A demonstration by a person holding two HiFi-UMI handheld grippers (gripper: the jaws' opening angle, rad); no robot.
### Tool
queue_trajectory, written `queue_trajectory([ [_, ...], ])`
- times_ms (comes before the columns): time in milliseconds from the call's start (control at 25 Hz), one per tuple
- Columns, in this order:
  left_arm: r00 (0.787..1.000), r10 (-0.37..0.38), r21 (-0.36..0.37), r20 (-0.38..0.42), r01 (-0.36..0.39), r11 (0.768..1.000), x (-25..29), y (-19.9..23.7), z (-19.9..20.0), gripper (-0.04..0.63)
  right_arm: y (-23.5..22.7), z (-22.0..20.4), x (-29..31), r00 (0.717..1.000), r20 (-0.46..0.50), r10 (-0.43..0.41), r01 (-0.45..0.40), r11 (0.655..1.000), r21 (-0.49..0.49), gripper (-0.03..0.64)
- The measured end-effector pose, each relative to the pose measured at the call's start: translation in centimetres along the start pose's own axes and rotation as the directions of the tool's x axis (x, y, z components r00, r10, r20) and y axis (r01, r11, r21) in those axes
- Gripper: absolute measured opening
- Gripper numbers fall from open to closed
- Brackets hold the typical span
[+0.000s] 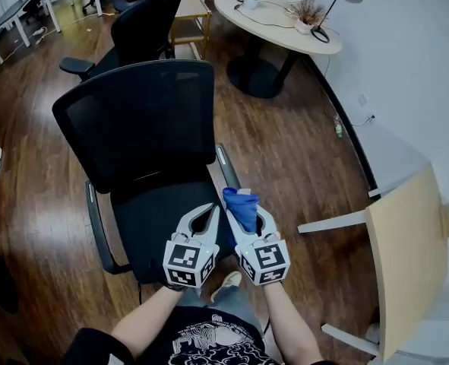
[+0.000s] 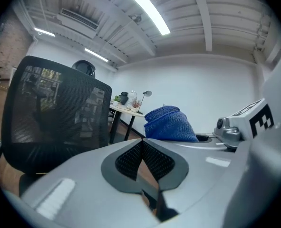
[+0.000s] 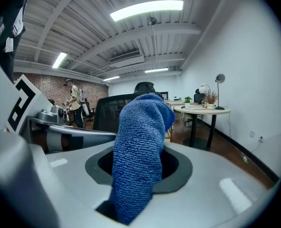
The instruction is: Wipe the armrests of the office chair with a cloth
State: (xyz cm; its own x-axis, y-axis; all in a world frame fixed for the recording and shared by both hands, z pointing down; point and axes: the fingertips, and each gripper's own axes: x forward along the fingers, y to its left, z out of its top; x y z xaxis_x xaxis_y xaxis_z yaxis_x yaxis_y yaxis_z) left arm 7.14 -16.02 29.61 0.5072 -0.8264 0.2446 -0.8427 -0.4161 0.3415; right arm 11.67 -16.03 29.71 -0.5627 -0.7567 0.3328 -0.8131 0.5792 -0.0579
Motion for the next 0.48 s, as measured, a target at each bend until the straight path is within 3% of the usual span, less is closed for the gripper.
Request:
queue_trajectory([
  [240, 0.991, 0.125, -0.051, 0.052, -0.122, 0.991, 3.5, 3.0, 0.4, 0.005, -3.4, 0.2, 5.1, 0.993, -0.034, 0.110, -0.113, 0.991, -0.075, 0.138],
  [480, 0.958, 0.274, -0.097, 0.079, -0.266, 0.959, 8.5, 5.5, 0.3, 0.005, -6.8, -1.0, 10.0, 0.961, -0.097, 0.257, -0.268, 0.955, -0.129, 0.138],
])
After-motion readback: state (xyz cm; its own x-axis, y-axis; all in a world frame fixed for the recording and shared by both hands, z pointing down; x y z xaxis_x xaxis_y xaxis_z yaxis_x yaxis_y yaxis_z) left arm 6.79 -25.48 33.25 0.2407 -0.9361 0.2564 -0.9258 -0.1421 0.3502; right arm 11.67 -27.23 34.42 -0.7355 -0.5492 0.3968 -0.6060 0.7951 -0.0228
